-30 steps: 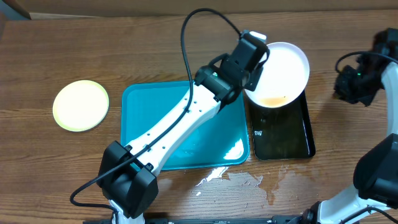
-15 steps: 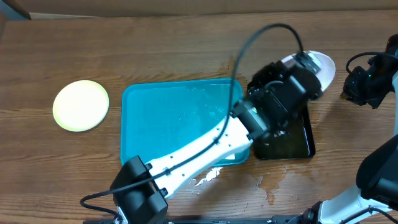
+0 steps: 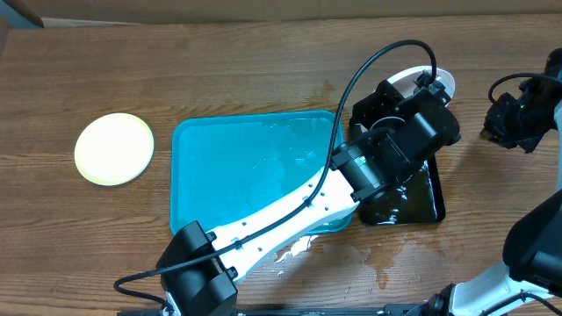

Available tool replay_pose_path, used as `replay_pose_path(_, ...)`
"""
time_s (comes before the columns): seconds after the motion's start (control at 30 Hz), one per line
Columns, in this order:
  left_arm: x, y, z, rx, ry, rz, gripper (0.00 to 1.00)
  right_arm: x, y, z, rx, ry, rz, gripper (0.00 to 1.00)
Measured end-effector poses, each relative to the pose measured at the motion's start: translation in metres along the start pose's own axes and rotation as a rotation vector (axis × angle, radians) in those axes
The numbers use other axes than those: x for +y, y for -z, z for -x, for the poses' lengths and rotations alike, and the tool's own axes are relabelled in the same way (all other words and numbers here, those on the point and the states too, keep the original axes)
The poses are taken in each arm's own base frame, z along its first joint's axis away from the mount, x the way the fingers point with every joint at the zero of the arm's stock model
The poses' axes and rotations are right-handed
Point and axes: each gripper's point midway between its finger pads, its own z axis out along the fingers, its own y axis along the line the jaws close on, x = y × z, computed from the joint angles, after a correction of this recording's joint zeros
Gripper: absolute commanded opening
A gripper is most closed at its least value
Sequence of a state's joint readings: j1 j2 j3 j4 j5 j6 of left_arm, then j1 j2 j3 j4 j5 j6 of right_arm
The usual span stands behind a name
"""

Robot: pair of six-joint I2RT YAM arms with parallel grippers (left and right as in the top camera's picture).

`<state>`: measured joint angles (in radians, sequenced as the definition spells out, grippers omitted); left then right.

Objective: Clean dirty plates on tray and stack at the side
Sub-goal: 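Carry the white plate left and stack it on the yellow plate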

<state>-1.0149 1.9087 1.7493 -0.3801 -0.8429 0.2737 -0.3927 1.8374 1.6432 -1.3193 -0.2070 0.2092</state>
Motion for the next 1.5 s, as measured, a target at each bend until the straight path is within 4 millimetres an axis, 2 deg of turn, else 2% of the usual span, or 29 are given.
replay_pose_path(0.1,0.004,-0.005,-0.01,0.036,0.042,0.001,0.04,0.006,0.0,-0.002,0.011,0.0,0.031,0.13)
replay_pose_path(0.17,0.008,-0.015,-0.024,0.081,0.082,-0.023,0.04,0.011,0.0,-0.004,0.02,0.003,0.057,0.12)
replay_pose_path(0.23,0.013,-0.027,-0.042,0.14,0.141,-0.071,0.04,0.018,-0.001,-0.008,0.034,0.013,0.076,0.11)
replay_pose_path(0.33,0.028,-0.052,-0.082,0.271,0.294,-0.166,0.04,0.037,-0.007,-0.02,0.065,0.06,0.093,0.11)
replay_pose_path(0.5,0.07,-0.085,-0.146,0.467,0.609,-0.313,0.04,0.077,-0.035,-0.064,0.159,0.203,0.086,0.11)
replay_pose_path(0.63,0.112,-0.094,-0.194,0.583,0.846,-0.421,0.04,0.099,-0.067,-0.108,0.233,0.323,0.07,0.12)
replay_pose_path(0.73,0.151,-0.091,-0.235,0.666,1.016,-0.442,0.04,0.105,-0.094,-0.144,0.285,0.413,0.041,0.15)
replay_pose_path(0.83,0.188,-0.085,-0.272,0.715,1.151,-0.418,0.04,0.102,-0.112,-0.17,0.311,0.483,-0.01,0.17)
replay_pose_path(0.87,0.196,-0.083,-0.281,0.729,1.183,-0.411,0.04,0.1,-0.116,-0.175,0.316,0.502,-0.028,0.21)
replay_pose_path(0.9,0.206,-0.079,-0.291,0.742,1.217,-0.399,0.04,0.098,-0.12,-0.18,0.319,0.516,-0.046,0.33)
replay_pose_path(0.97,0.224,-0.073,-0.312,0.768,1.279,-0.372,0.04,0.095,-0.124,-0.185,0.315,0.535,-0.069,0.48)
replay_pose_path(1.0,0.235,-0.068,-0.324,0.78,1.318,-0.351,0.04,0.095,-0.126,-0.186,0.309,0.555,-0.074,0.6)
replay_pose_path(1.13,0.257,-0.055,-0.352,0.816,1.393,-0.3,0.05,0.094,-0.128,-0.185,0.297,0.553,-0.087,0.79)
replay_pose_path(1.27,0.274,-0.039,-0.383,0.879,1.437,-0.214,0.06,0.091,-0.128,-0.183,0.291,0.562,-0.101,0.89)
replay_pose_path(1.5,0.298,-0.002,-0.441,1.061,1.409,0.026,0.04,0.089,-0.128,-0.181,0.287,0.561,-0.116,0.93)
